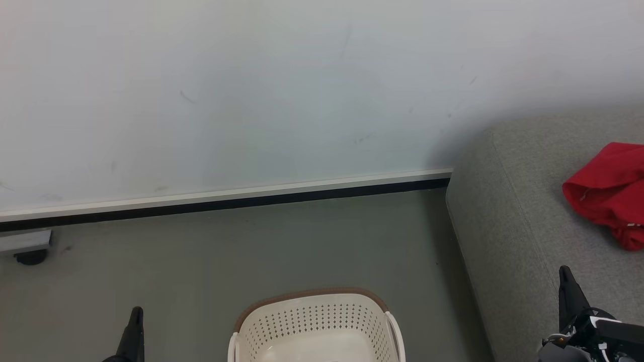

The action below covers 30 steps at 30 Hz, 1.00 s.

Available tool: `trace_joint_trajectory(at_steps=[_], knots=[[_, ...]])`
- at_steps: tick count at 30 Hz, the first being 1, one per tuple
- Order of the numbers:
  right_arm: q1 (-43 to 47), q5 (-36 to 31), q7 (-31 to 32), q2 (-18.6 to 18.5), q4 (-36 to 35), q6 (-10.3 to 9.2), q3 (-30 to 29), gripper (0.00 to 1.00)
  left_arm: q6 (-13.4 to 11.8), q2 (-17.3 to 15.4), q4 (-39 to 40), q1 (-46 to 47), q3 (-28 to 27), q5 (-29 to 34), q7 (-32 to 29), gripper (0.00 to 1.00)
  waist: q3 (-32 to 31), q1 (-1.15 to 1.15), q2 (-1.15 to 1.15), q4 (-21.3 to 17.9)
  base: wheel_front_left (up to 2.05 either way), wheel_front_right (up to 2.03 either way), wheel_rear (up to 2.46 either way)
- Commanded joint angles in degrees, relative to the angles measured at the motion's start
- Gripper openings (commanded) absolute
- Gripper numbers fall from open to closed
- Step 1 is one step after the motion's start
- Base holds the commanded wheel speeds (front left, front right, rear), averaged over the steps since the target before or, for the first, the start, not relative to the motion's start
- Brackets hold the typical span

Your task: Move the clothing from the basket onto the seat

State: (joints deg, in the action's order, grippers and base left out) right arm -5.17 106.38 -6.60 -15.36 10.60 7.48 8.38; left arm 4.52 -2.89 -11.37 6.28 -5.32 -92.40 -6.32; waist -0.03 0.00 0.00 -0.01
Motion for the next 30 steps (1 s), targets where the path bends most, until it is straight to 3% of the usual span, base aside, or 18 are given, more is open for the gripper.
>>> trace_joint_trajectory(at_steps=[1, 30], knots=[[0.1, 0.2, -0.2, -0.4, -0.1, 0.02, 0.2, 0.0, 0.4, 0.0, -0.2, 0.6, -0.3, -0.1, -0.2, 0.0, 0.0, 0.0, 0.0, 0.0, 0.0, 0.0, 0.0], [0.0, 0.7, -0.8, -0.9, -0.3, 0.02, 0.8, 0.0, 0.4, 0.0, -0.2, 0.6, -0.3, -0.1, -0.2, 0.0, 0.0, 0.0, 0.0, 0.0, 0.0, 0.0, 0.0]])
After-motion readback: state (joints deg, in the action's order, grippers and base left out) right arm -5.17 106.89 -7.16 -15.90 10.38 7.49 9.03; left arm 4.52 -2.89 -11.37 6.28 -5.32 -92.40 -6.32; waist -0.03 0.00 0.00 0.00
